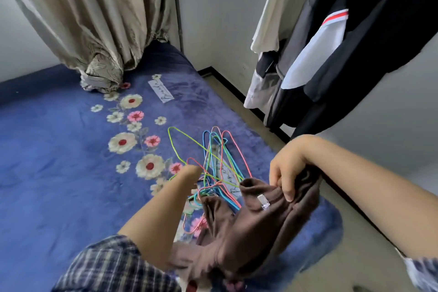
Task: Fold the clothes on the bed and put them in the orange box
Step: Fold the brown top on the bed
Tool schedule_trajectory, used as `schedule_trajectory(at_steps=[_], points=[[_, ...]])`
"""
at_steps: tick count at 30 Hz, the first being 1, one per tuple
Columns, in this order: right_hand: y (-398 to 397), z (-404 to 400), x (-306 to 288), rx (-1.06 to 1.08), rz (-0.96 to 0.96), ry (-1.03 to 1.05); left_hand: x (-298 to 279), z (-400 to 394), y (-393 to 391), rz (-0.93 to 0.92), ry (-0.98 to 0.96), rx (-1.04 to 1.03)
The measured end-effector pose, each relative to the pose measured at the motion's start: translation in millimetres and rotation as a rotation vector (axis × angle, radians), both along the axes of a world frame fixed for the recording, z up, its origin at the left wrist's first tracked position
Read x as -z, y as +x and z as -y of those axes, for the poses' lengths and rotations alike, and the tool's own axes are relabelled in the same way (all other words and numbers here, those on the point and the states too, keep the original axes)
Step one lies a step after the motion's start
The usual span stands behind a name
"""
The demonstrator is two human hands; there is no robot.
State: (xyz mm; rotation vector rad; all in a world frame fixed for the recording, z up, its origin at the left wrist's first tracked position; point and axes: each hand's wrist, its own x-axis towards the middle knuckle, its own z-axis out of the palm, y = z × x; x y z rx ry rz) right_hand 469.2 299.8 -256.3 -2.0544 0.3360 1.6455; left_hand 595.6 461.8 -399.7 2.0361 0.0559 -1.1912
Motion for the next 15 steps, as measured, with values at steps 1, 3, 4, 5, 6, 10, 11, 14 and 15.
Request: schedule_trajectory(at_steps=[1,3,4,5,6,10,11,14,15], points=[[5.0,-1.6,-5.6,0.007,0.041,0.044,-4.5,-3.1,-3.4,0.017,0.015,0.168],[16.2,-0.8,-16.0,0.044,0.117,0.141,-17.6,-17.0,-6.4,-0.003,-0.054,0.470],[22.6,-6.4,-26.7,0.065,0.173,0.195,-22.9,-26.6,-6.0,-0.081,-0.161,0.538],[28.4,-10.0,-37.1,0.069,0.199,0.262,-31.8,-36.1,-8.0,-0.176,-0.276,0.571],[33.4,-11.7,-46.2,0.091,0.238,0.300,-42.1,-45.0,-10.1,-0.270,-0.390,0.599],[58.1,-33.5,-86.9,0.077,0.422,0.446,-85.7,-87.4,-13.7,-0.180,-0.513,0.677],[64.1,-40.0,-93.6,0.093,0.468,0.473,-93.2,-95.7,-12.2,-0.062,-0.495,0.591],[77.3,-71.6,-126.8,0.144,0.632,0.511,-124.1,-125.2,1.3,0.295,-0.447,0.365],[81.5,-84.5,-138.2,0.146,0.713,0.513,-137.5,-141.3,7.3,0.397,-0.451,0.284]])
